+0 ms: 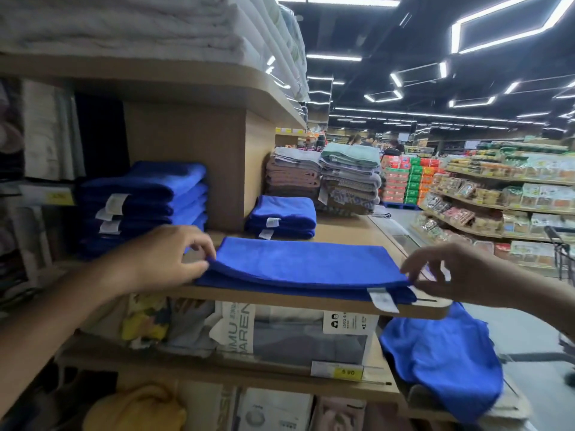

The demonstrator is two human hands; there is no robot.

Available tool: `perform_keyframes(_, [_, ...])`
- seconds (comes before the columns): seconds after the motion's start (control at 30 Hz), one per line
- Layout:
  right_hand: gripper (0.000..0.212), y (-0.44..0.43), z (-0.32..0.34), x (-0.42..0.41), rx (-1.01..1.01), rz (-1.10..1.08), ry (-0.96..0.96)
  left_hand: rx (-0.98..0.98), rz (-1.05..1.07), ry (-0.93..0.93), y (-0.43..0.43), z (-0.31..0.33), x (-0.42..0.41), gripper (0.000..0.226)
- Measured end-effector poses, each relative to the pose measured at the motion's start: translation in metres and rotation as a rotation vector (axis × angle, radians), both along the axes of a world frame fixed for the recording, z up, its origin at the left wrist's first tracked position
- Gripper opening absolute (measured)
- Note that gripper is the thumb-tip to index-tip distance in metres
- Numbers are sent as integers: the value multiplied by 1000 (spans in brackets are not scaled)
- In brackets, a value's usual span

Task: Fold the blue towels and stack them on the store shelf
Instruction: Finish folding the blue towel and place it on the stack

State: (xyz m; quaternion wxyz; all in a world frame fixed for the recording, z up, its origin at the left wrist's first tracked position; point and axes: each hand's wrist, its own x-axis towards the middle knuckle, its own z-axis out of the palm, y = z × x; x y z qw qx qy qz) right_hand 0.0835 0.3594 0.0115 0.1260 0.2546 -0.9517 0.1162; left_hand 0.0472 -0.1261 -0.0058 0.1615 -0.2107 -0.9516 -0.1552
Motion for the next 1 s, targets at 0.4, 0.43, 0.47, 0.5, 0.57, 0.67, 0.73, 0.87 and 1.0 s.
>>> perform_keyframes(0.4, [29,-202,-18,-92,-80,-124,-196,-84,108,-275,138,-8,-70,36])
perform_keyframes(0.43, [31,-211,-29,-102,-62,-165,-219,-116,128,-300,138,-19,-76,38])
perform_keyframes(0.47, [34,-213,-38,-109,-29,-201,-221,-150,145,-308,136,-27,-80,44])
perform_keyframes(0.5, [38,-212,-46,-113,8,-222,-207,-188,155,-310,132,-33,-81,50])
perform_keyframes(0.57, [52,-201,-55,-114,54,-235,-178,-247,156,-320,126,-40,-82,57])
perform_keyframes(0.67, [82,-177,-58,-111,119,-278,-216,-256,156,-336,123,-41,-83,59])
perform_keyframes(0.73, [90,-157,-57,-109,131,-314,-250,-244,167,-341,122,-41,-84,60])
perform_keyframes(0.87, [90,-122,-54,-99,139,-378,-277,-236,169,-340,120,-43,-84,60])
perform_keyframes(1.0, [89,-91,-53,-88,110,-448,-282,-222,173,-342,120,-44,-84,60])
